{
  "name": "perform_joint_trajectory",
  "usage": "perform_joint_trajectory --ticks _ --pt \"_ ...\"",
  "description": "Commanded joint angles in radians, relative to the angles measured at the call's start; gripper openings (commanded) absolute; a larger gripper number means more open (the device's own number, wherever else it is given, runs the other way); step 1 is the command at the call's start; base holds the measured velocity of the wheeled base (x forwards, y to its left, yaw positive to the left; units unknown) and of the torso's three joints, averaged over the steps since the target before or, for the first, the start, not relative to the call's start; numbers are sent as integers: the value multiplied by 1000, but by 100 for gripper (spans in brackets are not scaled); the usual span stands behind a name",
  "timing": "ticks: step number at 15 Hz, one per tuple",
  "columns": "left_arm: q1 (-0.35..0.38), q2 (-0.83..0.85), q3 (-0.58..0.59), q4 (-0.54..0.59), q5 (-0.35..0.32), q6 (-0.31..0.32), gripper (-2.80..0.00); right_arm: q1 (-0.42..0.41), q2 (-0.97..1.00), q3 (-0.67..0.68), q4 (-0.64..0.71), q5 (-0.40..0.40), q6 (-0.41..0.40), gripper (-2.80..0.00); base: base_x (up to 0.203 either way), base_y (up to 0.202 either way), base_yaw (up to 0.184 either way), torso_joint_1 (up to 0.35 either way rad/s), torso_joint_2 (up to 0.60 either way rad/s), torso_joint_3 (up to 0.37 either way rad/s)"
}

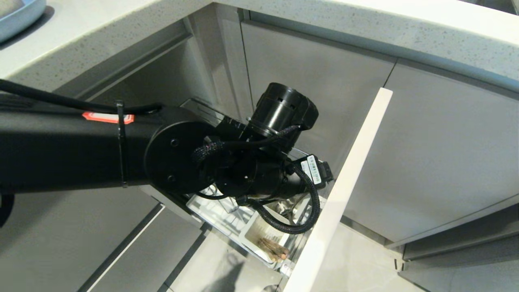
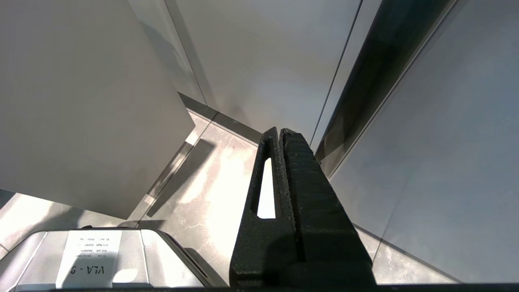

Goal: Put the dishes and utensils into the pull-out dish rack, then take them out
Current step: Take the fork out of the cupboard

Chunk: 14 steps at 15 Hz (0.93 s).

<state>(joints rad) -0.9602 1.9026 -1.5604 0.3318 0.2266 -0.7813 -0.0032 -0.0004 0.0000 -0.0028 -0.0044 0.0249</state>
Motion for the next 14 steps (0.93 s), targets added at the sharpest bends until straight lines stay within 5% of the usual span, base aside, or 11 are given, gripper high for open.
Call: perform_joint_trajectory --ticks 1,7,8,14 --pt "0 9 2 -3 3 -7 0 0 -4 2 0 0 1 -280 0 0 0 0 0 0" --pt "1 9 0 -8 7 -16 0 0 -4 2 0 0 0 -280 0 0 0 0 0 0" --pt "0 9 2 -8 8 -16 -280 0 -4 2 0 0 0 -280 0 0 0 0 0 0" --pt "0 5 0 -7 8 -15 -280 0 -4 2 0 0 0 -280 0 0 0 0 0 0"
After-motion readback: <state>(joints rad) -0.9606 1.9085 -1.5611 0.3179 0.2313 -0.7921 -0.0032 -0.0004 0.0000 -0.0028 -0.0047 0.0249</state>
